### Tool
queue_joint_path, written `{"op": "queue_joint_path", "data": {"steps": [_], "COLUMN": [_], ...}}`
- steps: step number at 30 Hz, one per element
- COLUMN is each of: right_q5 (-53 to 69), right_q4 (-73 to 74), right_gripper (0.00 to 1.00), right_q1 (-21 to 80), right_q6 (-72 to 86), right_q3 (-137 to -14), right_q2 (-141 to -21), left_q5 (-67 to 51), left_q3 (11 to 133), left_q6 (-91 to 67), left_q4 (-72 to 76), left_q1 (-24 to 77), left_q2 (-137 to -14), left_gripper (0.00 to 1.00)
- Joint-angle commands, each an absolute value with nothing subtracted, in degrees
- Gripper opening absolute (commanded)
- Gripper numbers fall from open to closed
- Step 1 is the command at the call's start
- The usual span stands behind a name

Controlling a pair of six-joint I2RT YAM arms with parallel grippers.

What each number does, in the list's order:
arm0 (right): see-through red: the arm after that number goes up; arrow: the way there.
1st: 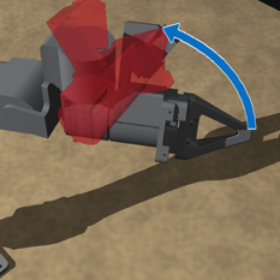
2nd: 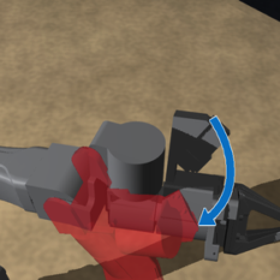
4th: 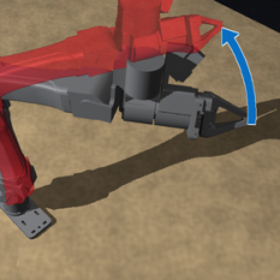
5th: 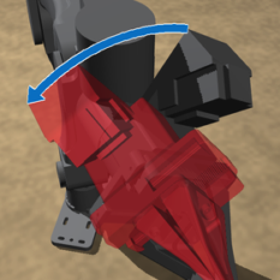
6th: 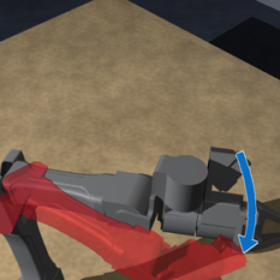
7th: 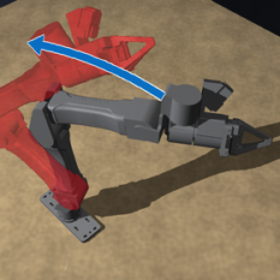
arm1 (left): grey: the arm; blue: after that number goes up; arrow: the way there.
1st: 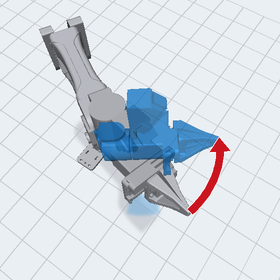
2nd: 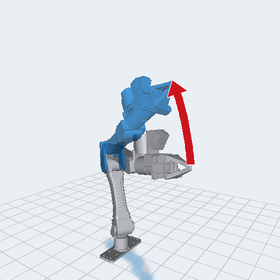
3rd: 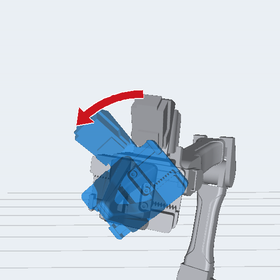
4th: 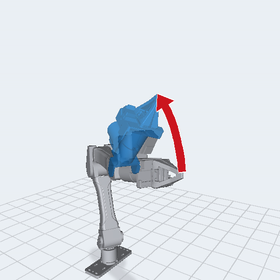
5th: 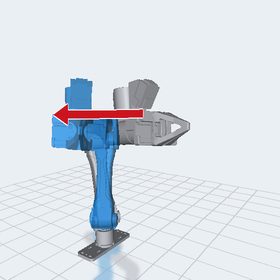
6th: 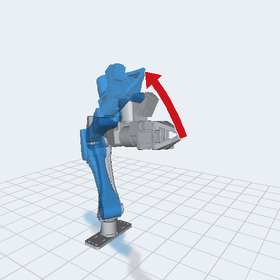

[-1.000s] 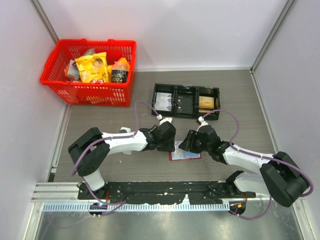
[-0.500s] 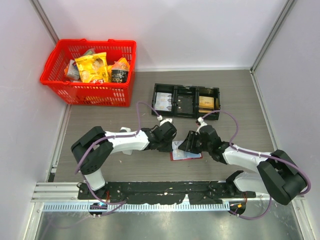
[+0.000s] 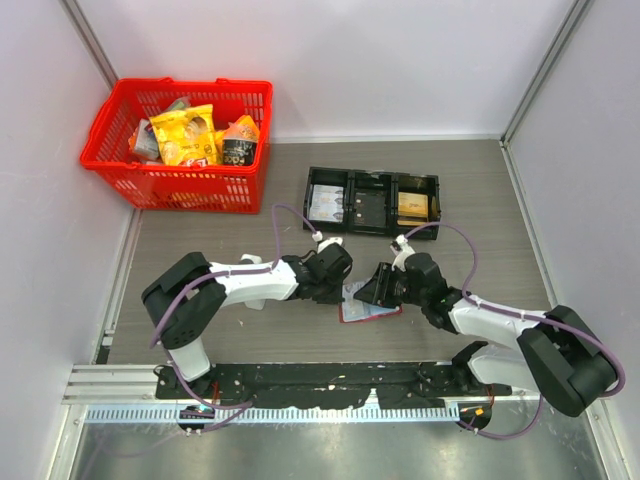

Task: Take the credit cards out of the card holder
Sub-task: Remove the credit card from the card holder.

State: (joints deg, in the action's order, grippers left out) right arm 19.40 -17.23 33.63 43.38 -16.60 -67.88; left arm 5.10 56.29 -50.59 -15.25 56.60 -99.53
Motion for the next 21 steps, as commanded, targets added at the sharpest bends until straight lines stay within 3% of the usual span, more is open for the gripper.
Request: {"op": "queue_joint_path", "data": {"steps": [1, 21], "right_q5": [25.22, 34.63], "right_q4": [-27.5, -32.27], "right_gripper": [0.34, 0.34], "right_q1": [34.19, 34.98], "right_q6": [44.82, 45.88], "right_q3": [-16.35, -20.39], "right_q2": [-69.25, -85.08], "left_q5": [4.13, 9.05], "left_q3": [55.28, 55.37], "left_q6": [-51.42, -49.13], "left_q4": [-15.82, -18.63], "left_q1": [57.04, 57.04], "left_q2": [-99.85, -97.56], "left_gripper": [0.03, 0.01]}}
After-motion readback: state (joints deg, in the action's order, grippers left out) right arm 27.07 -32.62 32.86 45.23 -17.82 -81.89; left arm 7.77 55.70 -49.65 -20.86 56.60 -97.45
